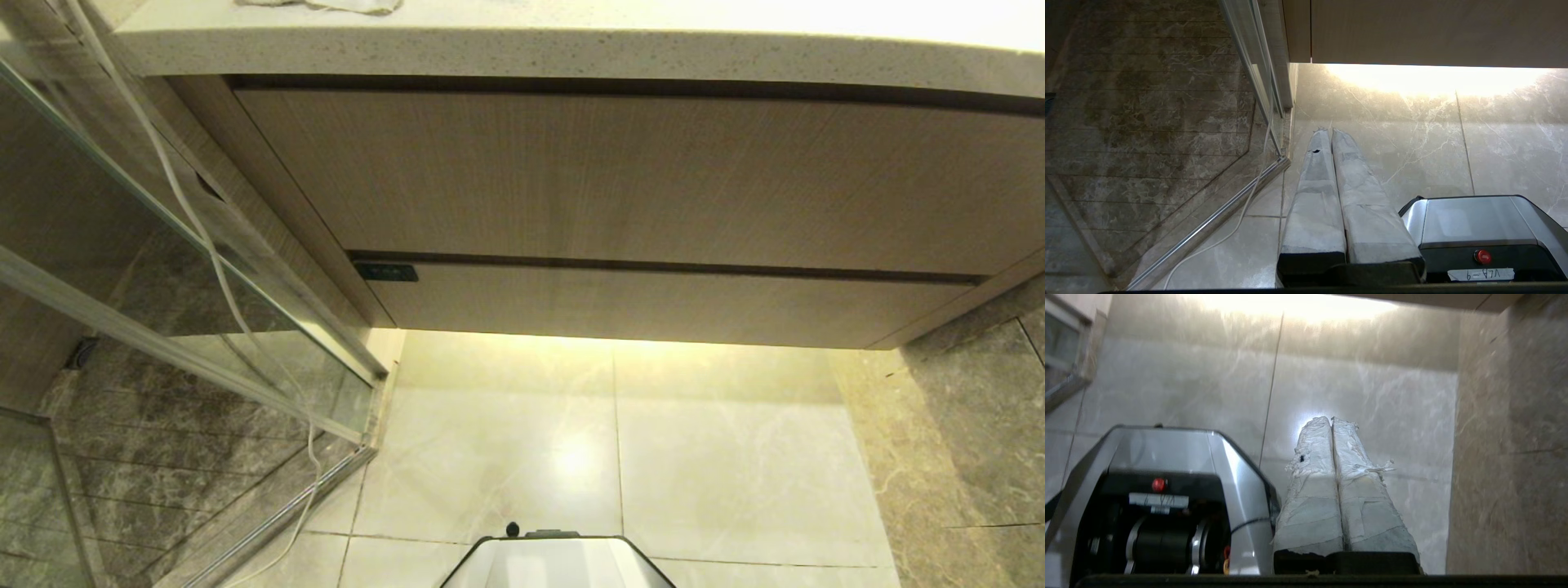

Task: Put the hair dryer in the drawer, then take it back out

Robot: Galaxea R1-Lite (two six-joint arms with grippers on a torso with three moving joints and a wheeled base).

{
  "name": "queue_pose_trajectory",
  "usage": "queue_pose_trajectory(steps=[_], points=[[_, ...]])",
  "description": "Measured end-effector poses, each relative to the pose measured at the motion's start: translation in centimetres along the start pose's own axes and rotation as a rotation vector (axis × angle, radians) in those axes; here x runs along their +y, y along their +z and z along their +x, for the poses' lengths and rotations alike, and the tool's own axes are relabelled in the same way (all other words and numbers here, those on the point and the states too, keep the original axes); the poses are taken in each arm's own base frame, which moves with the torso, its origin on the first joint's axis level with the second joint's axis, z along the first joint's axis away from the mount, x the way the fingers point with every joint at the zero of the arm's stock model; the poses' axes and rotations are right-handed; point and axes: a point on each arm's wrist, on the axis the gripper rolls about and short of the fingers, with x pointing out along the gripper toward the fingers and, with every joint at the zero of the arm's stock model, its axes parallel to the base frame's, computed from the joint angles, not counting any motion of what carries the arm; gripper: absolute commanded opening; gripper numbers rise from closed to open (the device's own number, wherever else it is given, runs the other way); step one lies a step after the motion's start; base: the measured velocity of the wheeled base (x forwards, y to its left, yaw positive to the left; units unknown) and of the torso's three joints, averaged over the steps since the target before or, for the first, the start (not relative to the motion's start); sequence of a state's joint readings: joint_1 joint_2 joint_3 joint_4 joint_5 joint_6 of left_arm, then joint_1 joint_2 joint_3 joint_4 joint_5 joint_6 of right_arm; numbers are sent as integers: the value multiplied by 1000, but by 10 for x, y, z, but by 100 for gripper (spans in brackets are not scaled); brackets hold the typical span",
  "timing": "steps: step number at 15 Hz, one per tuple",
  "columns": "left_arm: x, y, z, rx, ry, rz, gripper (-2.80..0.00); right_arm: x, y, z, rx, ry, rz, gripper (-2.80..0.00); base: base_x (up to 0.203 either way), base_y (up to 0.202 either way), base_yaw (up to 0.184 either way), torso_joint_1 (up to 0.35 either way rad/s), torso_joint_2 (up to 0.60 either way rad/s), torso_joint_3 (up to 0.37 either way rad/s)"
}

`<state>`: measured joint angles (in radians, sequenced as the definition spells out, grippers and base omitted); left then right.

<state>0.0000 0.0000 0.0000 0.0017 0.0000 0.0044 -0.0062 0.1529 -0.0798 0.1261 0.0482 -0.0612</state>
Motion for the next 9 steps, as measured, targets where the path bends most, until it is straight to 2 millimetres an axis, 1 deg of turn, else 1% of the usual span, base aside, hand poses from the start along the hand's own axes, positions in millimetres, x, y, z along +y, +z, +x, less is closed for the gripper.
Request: queue_pose_trajectory(steps=[2,5,7,9], points=[[0,0,0,0,0,0,-280,0,-5,-6,-77,-31,22,-280,0,0,0,0,0,0],[0,0,0,0,0,0,-280,0,-5,-6,-230,-52,-31,-280,0,0,0,0,0,0],[0,0,0,0,0,1,-280,0,-5,-6,-272,-52,-19,-280,0,0,0,0,0,0],[0,0,0,0,0,0,-280,0,-5,-6,-276,-52,-8,-280,0,0,0,0,0,0]])
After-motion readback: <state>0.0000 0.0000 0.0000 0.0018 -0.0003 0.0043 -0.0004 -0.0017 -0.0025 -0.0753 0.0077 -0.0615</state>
